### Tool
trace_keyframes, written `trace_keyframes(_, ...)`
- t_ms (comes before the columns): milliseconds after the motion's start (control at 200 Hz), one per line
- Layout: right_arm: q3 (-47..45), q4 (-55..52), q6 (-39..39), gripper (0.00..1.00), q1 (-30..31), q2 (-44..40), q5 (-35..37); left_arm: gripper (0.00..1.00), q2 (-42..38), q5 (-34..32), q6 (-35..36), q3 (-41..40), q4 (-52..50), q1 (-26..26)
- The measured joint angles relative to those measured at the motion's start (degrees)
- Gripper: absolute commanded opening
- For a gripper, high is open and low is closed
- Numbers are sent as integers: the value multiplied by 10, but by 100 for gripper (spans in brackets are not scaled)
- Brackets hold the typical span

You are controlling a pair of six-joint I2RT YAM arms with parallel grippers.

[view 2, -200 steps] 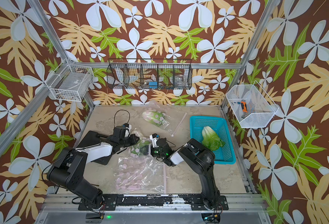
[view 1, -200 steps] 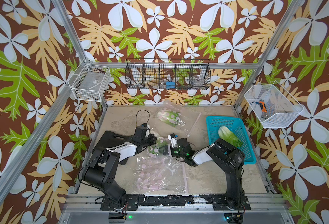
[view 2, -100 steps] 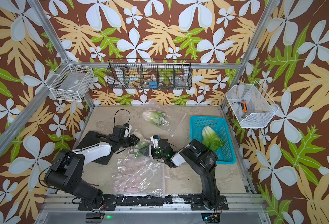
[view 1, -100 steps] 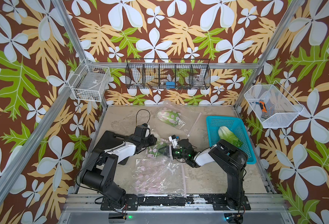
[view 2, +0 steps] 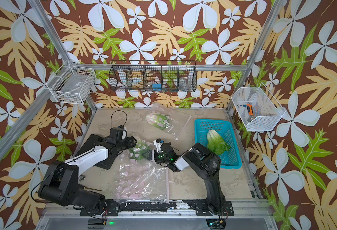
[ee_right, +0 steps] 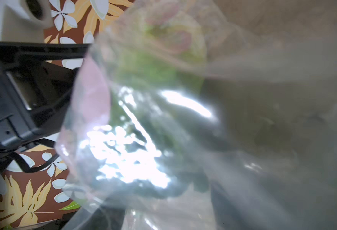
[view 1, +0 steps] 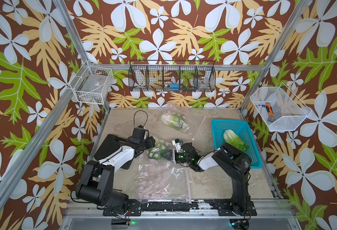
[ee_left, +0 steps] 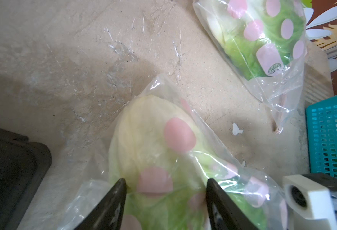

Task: Open the zip-top bag and take out the chinese cabbages
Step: Pick up the Chinese cabbage from the zipper food storage bag.

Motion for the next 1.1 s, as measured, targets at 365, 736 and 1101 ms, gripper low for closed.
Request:
trace_keyframes(365,33,1,-8,63,6,0,2,51,14,-6,0,1,3,2)
trace_keyframes(736,-2,40,55,67,8,-22,-21,47,6,4,-1,-13,19,2)
trace_keyframes(1101,8,44,84,67,8,-23,-32,47,-11,10,-7,-28,31,2)
